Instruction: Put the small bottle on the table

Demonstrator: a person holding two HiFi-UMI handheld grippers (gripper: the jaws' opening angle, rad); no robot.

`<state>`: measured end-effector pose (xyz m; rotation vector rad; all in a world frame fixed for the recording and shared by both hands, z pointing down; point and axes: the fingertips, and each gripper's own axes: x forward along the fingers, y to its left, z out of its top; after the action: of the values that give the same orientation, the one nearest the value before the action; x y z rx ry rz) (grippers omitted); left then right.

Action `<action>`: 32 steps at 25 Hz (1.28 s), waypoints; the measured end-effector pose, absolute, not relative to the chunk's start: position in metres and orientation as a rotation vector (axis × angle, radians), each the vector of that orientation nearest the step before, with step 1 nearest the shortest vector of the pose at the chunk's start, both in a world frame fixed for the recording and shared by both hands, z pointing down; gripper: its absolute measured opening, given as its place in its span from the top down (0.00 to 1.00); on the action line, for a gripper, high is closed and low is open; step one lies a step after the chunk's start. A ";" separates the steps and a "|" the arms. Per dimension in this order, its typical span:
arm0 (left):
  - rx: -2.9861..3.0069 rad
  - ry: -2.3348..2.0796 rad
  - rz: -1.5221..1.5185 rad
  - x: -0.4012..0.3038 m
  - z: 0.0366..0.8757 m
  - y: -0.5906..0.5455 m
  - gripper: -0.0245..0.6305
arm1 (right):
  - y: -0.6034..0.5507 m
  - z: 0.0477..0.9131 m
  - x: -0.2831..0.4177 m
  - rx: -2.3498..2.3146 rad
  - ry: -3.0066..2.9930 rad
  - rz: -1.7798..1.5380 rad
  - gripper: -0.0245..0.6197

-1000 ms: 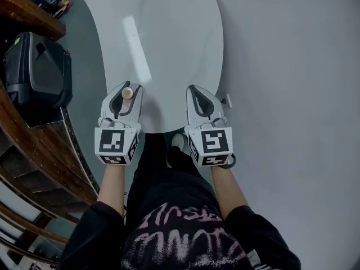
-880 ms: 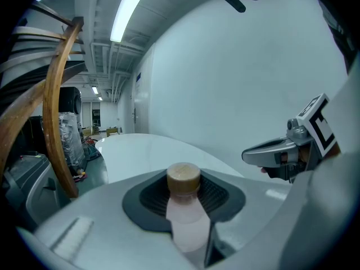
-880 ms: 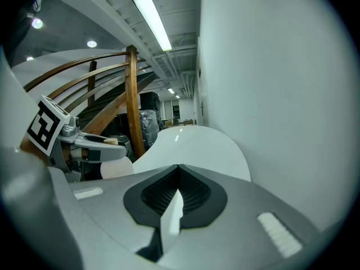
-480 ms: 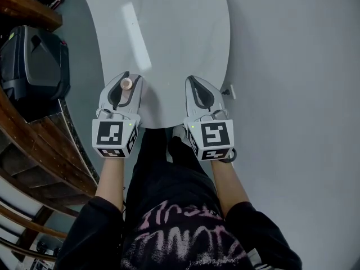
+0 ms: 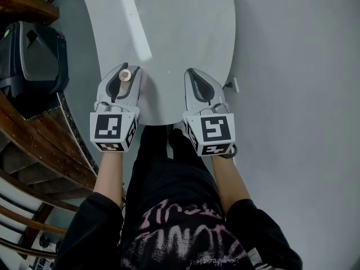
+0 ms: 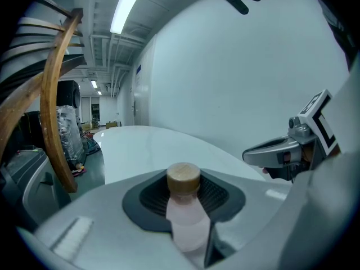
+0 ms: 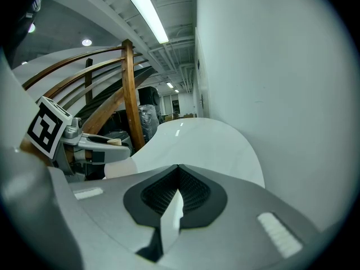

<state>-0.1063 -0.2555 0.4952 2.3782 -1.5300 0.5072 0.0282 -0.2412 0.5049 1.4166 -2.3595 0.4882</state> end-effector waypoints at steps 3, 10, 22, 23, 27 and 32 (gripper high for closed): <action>2.375 -1.524 0.521 -0.107 0.498 -0.257 0.77 | -0.242 0.507 0.025 1.409 -2.355 0.505 0.95; 2.378 -1.517 0.527 -0.102 0.506 -0.258 0.77 | -0.241 0.515 0.028 1.411 -2.350 0.517 0.95; 2.372 -1.499 0.536 -0.101 0.514 -0.257 0.77 | -0.238 0.522 0.023 1.401 -2.338 0.536 0.95; 2.370 -1.497 0.535 -0.101 0.514 -0.257 0.77 | -0.238 0.522 0.023 1.399 -2.337 0.537 0.95; 2.371 -1.495 0.529 -0.100 0.513 -0.258 0.77 | -0.237 0.522 0.023 1.399 -2.333 0.540 0.95; 2.369 -1.501 0.530 -0.100 0.517 -0.257 0.77 | -0.236 0.526 0.021 1.396 -2.338 0.546 0.95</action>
<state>-0.1002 -0.2575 0.5166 2.3691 -1.5011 0.5300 0.0213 -0.2362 0.5263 1.3957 -2.3383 0.5457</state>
